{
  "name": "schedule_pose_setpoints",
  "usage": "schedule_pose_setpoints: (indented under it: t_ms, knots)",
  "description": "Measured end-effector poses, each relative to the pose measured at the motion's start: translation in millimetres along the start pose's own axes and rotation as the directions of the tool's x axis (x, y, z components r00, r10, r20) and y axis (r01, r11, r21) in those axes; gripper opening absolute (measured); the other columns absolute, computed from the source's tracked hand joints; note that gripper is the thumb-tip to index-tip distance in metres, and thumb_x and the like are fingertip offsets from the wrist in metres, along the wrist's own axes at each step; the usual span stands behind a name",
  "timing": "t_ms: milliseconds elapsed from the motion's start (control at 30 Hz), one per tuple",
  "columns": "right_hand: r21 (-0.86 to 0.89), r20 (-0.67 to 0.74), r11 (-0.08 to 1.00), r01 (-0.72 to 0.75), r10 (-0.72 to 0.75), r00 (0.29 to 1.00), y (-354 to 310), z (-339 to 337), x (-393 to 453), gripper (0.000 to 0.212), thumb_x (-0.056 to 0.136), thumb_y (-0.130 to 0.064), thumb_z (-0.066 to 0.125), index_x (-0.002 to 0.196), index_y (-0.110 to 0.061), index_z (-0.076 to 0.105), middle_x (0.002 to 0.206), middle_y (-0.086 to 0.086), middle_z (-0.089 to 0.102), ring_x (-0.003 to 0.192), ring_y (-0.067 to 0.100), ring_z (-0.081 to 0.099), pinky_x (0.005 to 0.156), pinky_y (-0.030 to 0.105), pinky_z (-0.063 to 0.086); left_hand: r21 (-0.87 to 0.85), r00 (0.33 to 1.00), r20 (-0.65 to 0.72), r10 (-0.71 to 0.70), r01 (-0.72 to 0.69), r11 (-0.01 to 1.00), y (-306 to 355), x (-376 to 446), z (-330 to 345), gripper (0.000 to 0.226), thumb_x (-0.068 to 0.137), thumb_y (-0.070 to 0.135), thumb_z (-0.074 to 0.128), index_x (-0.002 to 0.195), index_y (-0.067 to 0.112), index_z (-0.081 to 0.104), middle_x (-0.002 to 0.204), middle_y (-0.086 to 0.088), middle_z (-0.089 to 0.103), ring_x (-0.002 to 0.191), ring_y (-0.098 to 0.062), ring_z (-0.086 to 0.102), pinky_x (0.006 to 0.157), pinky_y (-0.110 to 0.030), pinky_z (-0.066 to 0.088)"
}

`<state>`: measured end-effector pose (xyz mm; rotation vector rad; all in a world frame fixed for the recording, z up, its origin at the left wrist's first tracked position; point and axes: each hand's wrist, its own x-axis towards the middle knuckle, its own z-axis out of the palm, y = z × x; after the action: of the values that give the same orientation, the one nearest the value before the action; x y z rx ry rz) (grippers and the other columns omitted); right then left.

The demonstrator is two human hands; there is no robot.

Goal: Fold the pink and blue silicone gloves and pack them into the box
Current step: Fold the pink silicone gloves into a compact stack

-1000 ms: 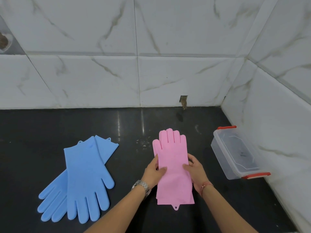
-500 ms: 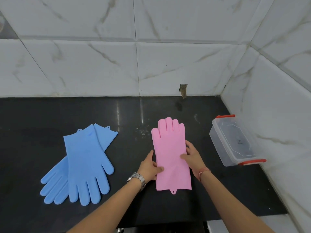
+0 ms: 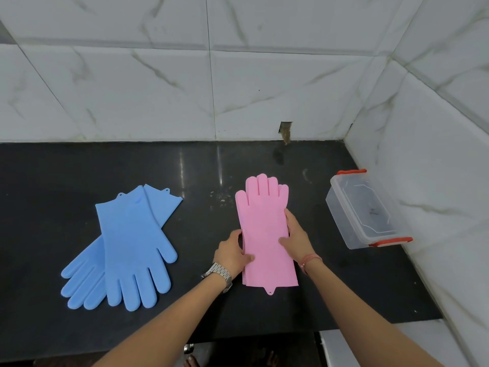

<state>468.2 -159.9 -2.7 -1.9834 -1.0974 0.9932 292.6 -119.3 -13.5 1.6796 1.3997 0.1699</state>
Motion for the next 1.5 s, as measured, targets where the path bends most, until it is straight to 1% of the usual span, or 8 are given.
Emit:
schedule_pose_setpoints:
  t_ms: [200,367,500,767,1000,1167,1367,1500]
  knots:
    - [-0.054,-0.046,0.998,-0.009,0.006,0.999,-0.9,1.0,0.9,0.054,0.096,-0.011,0.052,0.145,-0.022,0.034,0.141,0.002,0.051,0.126,0.026,0.051,0.106,0.05,0.041,0.098,0.993,-0.114,-0.029,0.04,0.994,-3.5,0.9,3.2,0.022,0.079,0.03,0.073,0.092,0.024,0.057,0.08,0.006,0.064,0.074,-0.015,0.064,0.065,-0.029,0.052]
    - [-0.075,-0.078,0.997,-0.009,0.003,0.997,0.1,1.5,3.0,0.049,0.097,-0.013,0.052,0.143,-0.022,0.039,0.14,0.002,0.053,0.126,0.025,0.052,0.106,0.05,0.039,0.202,0.992,-0.12,-0.039,0.063,0.977,-2.6,3.3,2.1,0.026,0.083,0.038,0.069,0.068,0.027,0.05,0.074,0.008,0.06,0.072,-0.017,0.062,0.059,-0.026,0.047]
    - [-0.077,-0.121,0.997,-0.026,0.017,0.992,-1.4,2.3,4.0,0.047,0.098,-0.011,0.05,0.143,-0.02,0.04,0.139,0.003,0.054,0.126,0.026,0.052,0.107,0.049,0.039,0.229,0.99,-0.14,-0.003,0.035,0.973,-2.1,0.8,6.4,0.027,0.083,0.038,0.068,0.066,0.027,0.05,0.071,0.008,0.06,0.062,-0.011,0.057,0.048,-0.022,0.04]
    - [-0.11,-0.109,0.994,0.0,-0.012,0.994,7.4,-1.6,-8.1,0.051,0.095,-0.01,0.052,0.143,-0.024,0.038,0.132,0.002,0.057,0.115,0.019,0.056,0.104,0.049,0.046,0.264,0.994,-0.113,0.009,0.022,0.964,-3.2,4.1,4.1,0.023,0.083,0.035,0.068,0.071,0.023,0.052,0.077,0.003,0.063,0.067,-0.015,0.06,0.053,-0.025,0.046]
    - [-0.085,-0.097,0.996,0.014,-0.023,0.995,13.7,-6.5,-14.9,0.054,0.094,-0.013,0.056,0.143,-0.024,0.036,0.13,-0.005,0.057,0.105,0.009,0.054,0.102,0.044,0.048,0.301,0.995,-0.099,0.02,0.011,0.953,-2.5,13.0,-1.6,0.025,0.084,0.041,0.065,0.073,0.024,0.051,0.074,0.006,0.06,0.062,-0.011,0.056,0.048,-0.023,0.041]
    - [-0.015,-0.118,0.996,-0.093,0.091,0.989,19.5,-6.4,-16.1,0.063,0.091,-0.012,0.061,0.146,-0.016,0.03,0.102,-0.003,0.06,0.091,0.011,0.059,0.087,0.026,0.049,0.252,0.983,-0.173,0.064,-0.018,0.968,0.3,18.0,-6.3,0.026,0.083,0.041,0.068,0.092,0.022,0.05,0.081,0.005,0.062,0.069,-0.014,0.062,0.055,-0.024,0.042]
    - [0.084,-0.058,0.984,-0.157,0.162,0.985,19.4,5.7,-31.2,0.051,0.09,-0.021,0.062,0.13,-0.024,0.03,0.094,-0.002,0.063,0.081,0.011,0.064,0.059,0.015,0.046,0.165,0.987,-0.14,0.076,-0.053,0.985,-5.3,17.1,-1.4,0.025,0.08,0.029,0.073,0.082,0.026,0.049,0.072,0.011,0.059,0.064,-0.007,0.059,0.052,-0.019,0.041]
    - [0.088,-0.033,0.992,-0.09,0.093,0.995,25.6,9.4,-56.2,0.057,0.091,-0.022,0.061,0.132,-0.036,0.024,0.1,-0.006,0.065,0.086,0.011,0.067,0.065,0.018,0.055,0.105,0.987,-0.1,0.129,-0.118,0.987,-12.9,15.4,-4.3,0.02,0.084,0.026,0.07,0.084,0.024,0.05,0.076,0.007,0.064,0.064,-0.009,0.063,0.055,-0.02,0.047]
